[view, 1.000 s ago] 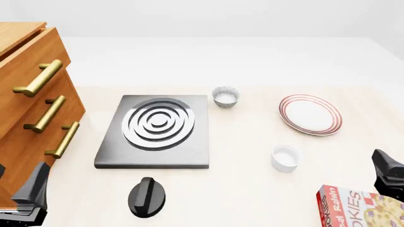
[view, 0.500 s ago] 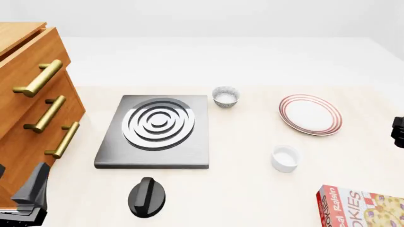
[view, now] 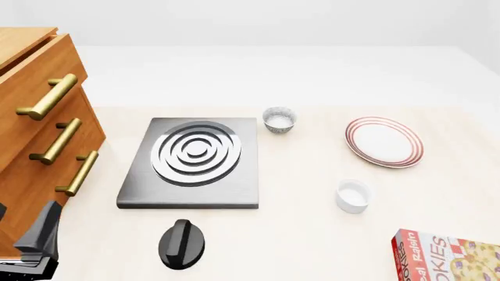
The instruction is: Pick the akita bowl next to the cookies box and place it on the plate.
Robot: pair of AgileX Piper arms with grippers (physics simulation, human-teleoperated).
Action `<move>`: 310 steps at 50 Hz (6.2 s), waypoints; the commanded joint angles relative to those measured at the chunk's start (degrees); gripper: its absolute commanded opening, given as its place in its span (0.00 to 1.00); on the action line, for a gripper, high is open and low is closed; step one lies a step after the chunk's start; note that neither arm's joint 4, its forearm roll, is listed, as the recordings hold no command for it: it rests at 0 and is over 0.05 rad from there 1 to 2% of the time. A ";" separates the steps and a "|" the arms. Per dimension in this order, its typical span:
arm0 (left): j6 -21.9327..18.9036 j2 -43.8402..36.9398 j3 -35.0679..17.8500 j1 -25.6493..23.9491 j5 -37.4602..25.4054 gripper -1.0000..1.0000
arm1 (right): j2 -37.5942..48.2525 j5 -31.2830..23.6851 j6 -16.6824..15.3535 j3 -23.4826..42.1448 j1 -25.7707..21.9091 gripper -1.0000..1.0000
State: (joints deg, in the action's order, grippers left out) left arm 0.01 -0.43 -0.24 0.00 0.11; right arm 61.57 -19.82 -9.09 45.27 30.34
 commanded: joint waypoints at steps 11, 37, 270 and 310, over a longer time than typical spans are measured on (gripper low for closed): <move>0.00 -0.01 0.00 0.00 0.00 1.00 | 11.53 -1.72 -0.42 10.21 8.18 1.00; 0.00 -0.01 0.00 0.00 0.00 1.00 | 23.92 -9.77 3.15 24.09 17.29 1.00; 0.00 -0.01 0.00 0.00 0.00 1.00 | 27.31 -27.53 7.86 41.21 9.37 0.00; 0.00 0.00 0.00 0.00 0.00 1.00 | 26.16 -22.23 24.03 33.15 -2.44 0.00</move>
State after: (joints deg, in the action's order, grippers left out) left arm 0.01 -0.43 -0.24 0.00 0.11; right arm 87.66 -43.93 11.56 80.28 30.50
